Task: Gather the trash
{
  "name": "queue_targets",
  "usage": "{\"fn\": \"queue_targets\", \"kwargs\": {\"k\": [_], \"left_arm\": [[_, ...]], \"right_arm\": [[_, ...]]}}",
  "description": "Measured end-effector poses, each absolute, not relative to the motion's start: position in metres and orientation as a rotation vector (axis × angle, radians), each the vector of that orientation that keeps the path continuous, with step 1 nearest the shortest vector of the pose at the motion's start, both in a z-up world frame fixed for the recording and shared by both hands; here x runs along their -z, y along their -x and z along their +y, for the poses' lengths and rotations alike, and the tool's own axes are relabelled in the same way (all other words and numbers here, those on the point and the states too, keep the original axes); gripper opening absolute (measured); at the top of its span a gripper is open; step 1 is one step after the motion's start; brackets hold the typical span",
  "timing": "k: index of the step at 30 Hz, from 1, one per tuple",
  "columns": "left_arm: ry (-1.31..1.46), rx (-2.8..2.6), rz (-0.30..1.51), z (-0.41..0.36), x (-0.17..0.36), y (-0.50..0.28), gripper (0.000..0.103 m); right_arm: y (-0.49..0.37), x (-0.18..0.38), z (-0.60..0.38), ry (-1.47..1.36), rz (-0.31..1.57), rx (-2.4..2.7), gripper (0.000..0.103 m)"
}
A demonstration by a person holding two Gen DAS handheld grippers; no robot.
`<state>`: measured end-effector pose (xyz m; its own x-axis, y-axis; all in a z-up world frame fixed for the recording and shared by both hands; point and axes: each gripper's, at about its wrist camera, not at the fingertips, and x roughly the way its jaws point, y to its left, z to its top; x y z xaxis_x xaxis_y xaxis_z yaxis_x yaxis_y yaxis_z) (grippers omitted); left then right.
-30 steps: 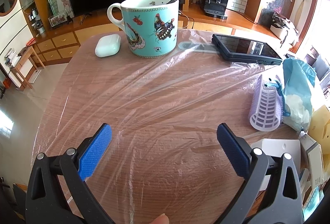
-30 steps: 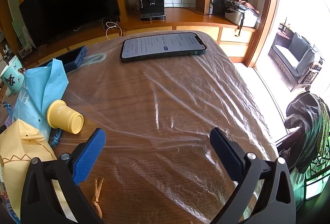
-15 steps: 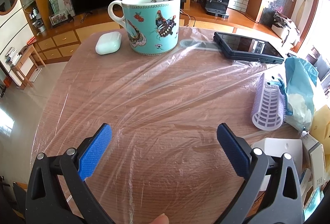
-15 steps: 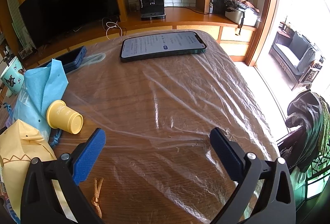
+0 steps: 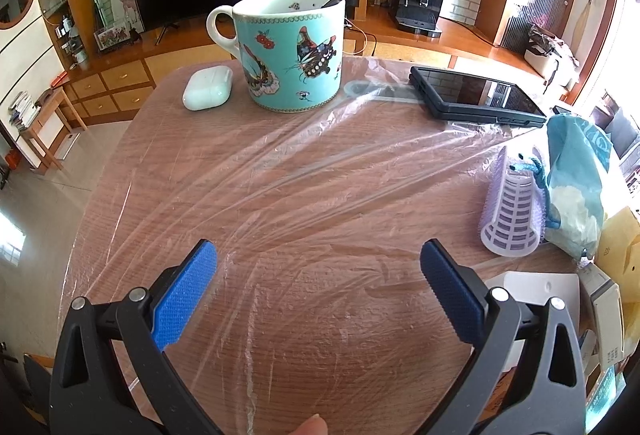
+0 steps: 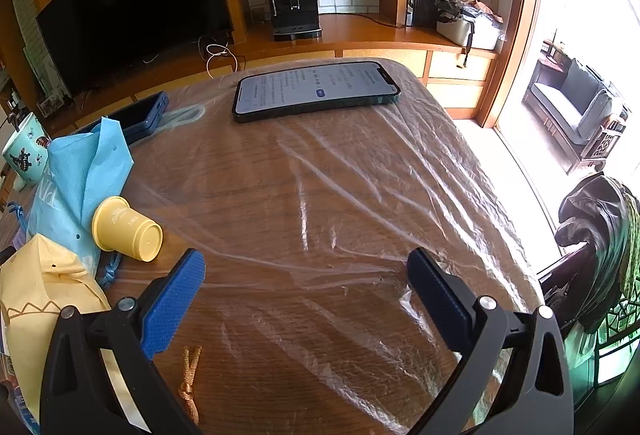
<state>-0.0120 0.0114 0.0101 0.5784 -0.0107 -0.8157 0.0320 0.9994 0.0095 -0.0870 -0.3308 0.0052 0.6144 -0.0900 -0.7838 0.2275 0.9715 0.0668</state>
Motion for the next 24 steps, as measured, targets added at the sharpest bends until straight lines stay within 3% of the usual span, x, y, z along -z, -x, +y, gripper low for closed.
{"fn": "queue_targets", "kwargs": {"k": [24], "left_arm": [[0.027,0.066,0.961,0.011,-0.022,0.015,0.102]], "right_arm": [[0.098,-0.036,-0.323,-0.162,0.819,0.157,0.099]]}}
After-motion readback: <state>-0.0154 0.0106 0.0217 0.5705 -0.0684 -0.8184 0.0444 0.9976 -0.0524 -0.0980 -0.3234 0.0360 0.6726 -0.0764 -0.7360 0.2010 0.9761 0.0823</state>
